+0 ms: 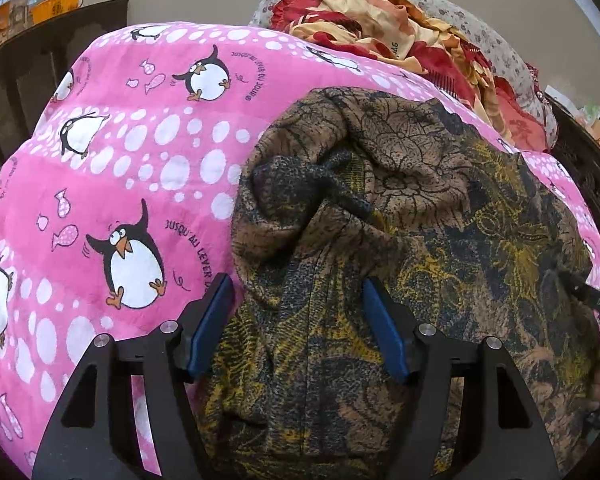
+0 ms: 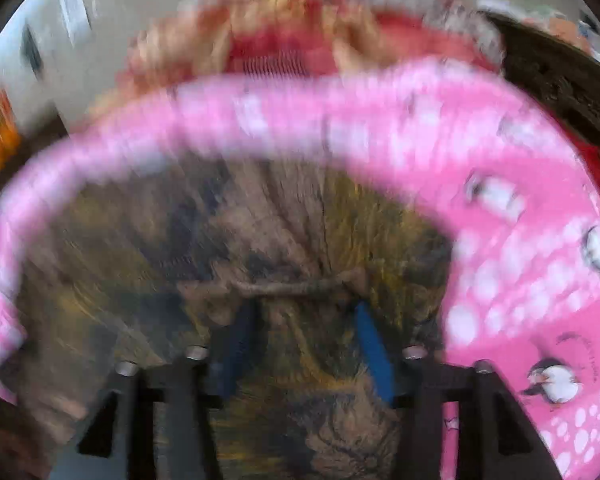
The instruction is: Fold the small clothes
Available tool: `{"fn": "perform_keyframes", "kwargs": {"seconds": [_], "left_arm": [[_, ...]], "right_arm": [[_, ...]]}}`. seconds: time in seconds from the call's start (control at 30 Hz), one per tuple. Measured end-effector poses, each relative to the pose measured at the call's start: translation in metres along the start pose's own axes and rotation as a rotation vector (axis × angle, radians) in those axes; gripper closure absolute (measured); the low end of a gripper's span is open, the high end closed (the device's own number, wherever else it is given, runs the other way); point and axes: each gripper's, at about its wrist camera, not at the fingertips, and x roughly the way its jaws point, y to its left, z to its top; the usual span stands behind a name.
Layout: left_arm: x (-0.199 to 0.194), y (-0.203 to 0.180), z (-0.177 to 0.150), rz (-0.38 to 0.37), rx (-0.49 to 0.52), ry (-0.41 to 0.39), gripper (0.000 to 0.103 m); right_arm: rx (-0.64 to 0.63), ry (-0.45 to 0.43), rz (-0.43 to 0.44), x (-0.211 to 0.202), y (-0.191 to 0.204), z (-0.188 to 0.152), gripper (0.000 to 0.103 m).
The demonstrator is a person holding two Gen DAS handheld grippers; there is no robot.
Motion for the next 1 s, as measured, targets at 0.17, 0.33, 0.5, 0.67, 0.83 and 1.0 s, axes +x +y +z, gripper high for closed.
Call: {"fn": "perform_keyframes", "kwargs": {"seconds": [0.17, 0.33, 0.5, 0.67, 0.83, 1.0], "left_arm": [[-0.002, 0.004, 0.0, -0.028, -0.026, -0.008, 0.035], [-0.022, 0.027, -0.013, -0.109, -0.136, -0.043, 0.035], [-0.052, 0.022, -0.019, -0.036, -0.104, -0.108, 0.037], [-0.049, -0.032, 0.005, -0.103, 0.048, -0.127, 0.037], [0.023, -0.039, 0.022, 0.06, 0.088, 0.059, 0.028], [-0.007, -0.026, 0.022, -0.007, 0.07, 0.057, 0.028]], "right_arm": [[-0.051, -0.058, -0.039, -0.05, 0.013, 0.002, 0.05], [-0.132, -0.095, 0.039, -0.087, 0.024, -0.052, 0.05], [-0.112, -0.036, 0.068, -0.064, 0.016, -0.083, 0.039], [-0.132, -0.022, 0.086, -0.061, 0.019, -0.087, 0.026], [-0.151, -0.02, 0.069, -0.054, 0.022, -0.087, 0.025], [-0.136, -0.016, 0.093, -0.054, 0.02, -0.086, 0.023]]}}
